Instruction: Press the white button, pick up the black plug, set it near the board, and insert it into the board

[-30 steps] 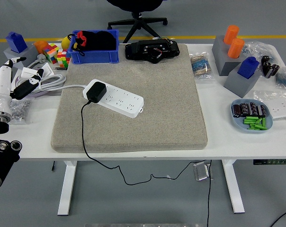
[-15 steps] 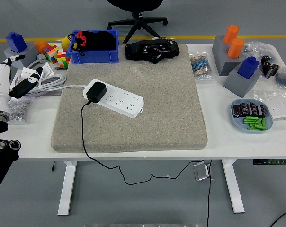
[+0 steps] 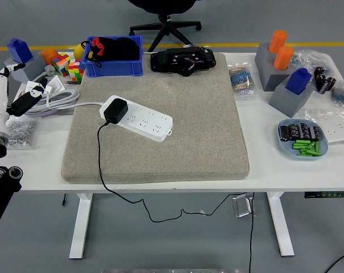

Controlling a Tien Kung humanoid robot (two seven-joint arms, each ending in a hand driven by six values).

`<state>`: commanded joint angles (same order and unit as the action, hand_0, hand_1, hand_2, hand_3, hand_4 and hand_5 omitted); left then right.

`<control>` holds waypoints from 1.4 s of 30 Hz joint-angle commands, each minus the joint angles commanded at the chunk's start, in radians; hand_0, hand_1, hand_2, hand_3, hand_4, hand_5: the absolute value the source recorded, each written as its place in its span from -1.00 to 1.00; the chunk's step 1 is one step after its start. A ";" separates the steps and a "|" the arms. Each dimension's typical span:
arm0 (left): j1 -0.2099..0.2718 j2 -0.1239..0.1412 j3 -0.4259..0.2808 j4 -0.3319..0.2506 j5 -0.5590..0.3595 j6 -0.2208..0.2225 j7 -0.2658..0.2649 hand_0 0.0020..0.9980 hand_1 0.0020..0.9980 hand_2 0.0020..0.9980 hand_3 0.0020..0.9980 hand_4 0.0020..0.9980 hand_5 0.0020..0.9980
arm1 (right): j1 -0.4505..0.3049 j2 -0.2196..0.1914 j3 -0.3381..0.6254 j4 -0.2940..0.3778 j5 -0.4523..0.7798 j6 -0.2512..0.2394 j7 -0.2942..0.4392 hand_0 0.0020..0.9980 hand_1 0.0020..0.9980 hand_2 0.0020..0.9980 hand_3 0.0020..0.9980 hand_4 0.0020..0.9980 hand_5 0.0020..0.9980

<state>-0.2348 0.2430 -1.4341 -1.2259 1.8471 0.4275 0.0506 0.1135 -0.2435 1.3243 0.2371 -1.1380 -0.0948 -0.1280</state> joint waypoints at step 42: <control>0.021 -0.004 -0.027 -0.017 0.009 -0.004 0.004 0.88 0.84 0.72 0.57 0.58 0.10 | -0.004 0.007 0.010 0.002 -0.005 0.012 -0.006 0.58 0.52 0.55 0.51 0.58 0.18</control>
<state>-0.2138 0.2387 -1.4613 -1.2432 1.8560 0.4232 0.0547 0.1094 -0.2360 1.3346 0.2390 -1.1431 -0.0829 -0.1337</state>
